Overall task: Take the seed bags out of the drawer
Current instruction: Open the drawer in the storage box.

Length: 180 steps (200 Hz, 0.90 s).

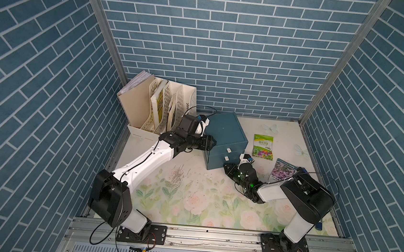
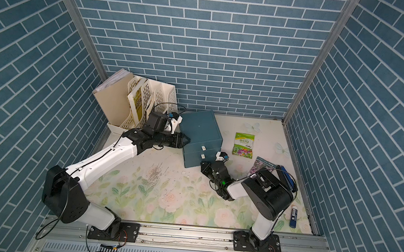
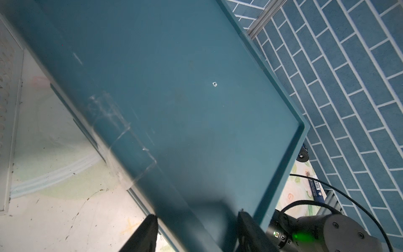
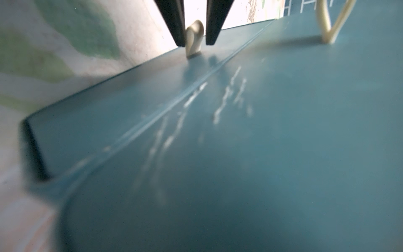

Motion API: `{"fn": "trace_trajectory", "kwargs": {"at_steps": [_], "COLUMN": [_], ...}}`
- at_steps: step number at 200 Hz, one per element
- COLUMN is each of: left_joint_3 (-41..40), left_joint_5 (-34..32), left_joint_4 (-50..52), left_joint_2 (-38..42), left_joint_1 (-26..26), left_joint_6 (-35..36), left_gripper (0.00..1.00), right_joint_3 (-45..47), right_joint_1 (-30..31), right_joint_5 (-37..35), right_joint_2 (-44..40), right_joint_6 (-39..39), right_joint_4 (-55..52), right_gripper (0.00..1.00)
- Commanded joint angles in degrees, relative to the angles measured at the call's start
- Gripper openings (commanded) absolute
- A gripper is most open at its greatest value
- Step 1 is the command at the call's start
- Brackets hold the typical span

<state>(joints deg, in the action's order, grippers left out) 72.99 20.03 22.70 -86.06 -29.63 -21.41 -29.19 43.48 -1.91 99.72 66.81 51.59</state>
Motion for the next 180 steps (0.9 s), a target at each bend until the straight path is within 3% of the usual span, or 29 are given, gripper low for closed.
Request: {"fn": "trace_trajectory", "kwargs": {"at_steps": [1,21,180], "left_joint_3": [-1.4,-1.3,-1.8], "left_joint_5": [-1.5,-1.5,-2.2], "left_joint_4": [7.2,7.2,6.5], "left_joint_2": [-2.6,-2.6,-2.0], "left_joint_1": [0.3,0.4,0.3], "left_joint_6": [2.3,2.5,1.9], "left_gripper": [0.62,0.62,0.61], "right_joint_3": [-0.7,-1.0,3.5], "right_joint_1": [-0.5,-0.5,3.0], "right_joint_5": [-0.8,-0.4,3.7], "right_joint_2": [1.4,1.6,-10.4], "right_joint_6": [0.9,1.0,0.0], "right_joint_4": [2.1,1.9,-14.8], "right_gripper": [0.11,0.0,0.0]}}
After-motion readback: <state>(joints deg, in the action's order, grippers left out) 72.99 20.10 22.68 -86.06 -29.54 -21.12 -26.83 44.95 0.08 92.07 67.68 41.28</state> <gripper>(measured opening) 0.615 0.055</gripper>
